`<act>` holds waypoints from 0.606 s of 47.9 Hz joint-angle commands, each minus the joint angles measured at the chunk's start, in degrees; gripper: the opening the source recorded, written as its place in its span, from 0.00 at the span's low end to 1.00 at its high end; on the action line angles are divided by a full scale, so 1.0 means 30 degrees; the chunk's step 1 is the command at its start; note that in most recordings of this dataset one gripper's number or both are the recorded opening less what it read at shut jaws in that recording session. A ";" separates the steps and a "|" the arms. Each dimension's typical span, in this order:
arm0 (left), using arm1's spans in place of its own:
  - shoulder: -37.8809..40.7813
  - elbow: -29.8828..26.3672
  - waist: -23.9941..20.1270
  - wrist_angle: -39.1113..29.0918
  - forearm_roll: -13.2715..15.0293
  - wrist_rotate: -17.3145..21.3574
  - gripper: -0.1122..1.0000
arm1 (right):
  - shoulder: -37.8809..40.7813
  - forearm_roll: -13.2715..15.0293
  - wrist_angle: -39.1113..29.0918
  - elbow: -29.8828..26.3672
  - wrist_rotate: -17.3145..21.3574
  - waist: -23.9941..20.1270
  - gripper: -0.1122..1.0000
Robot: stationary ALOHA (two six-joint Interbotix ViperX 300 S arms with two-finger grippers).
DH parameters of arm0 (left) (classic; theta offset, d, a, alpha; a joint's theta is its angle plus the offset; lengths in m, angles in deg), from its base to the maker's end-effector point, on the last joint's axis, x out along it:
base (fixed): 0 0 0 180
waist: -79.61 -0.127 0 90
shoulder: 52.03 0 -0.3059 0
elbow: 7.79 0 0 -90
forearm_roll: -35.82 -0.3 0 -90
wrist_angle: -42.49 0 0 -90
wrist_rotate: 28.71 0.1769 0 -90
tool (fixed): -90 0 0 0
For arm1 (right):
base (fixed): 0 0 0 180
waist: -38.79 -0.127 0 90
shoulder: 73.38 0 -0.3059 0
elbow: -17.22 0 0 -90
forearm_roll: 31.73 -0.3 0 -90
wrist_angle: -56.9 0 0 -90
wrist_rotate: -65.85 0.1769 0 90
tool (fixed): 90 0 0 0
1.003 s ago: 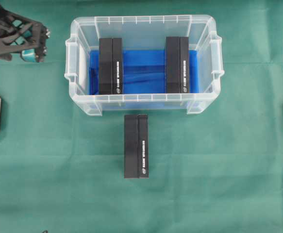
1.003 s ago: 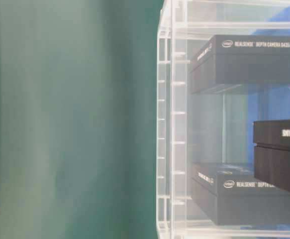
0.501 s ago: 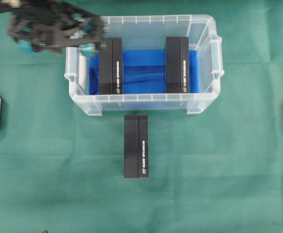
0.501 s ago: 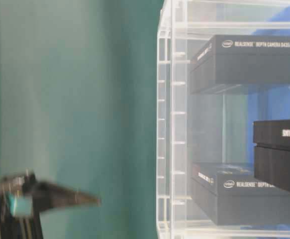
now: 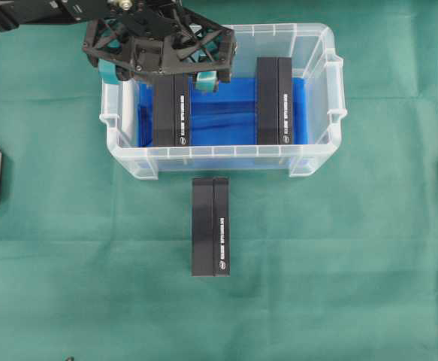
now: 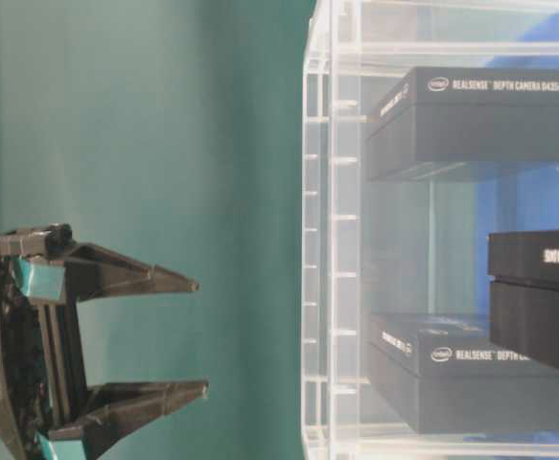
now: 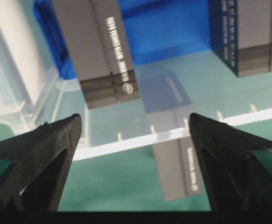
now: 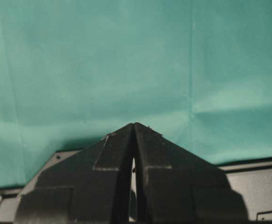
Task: Take the box out of the case with the left arm.
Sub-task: 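Move the open left gripper over the left black box in the bin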
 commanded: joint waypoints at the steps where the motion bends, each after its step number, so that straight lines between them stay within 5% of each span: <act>1: -0.0352 -0.0469 0.0029 -0.0322 -0.0029 0.0000 0.91 | -0.0059 0.0029 0.0088 -0.0293 0.0029 0.0029 0.11; 29: -0.0527 0.0000 0.0029 -0.0381 0.0000 0.0000 0.91 | 0.0000 0.0029 0.0117 -0.0293 0.0029 0.0029 0.11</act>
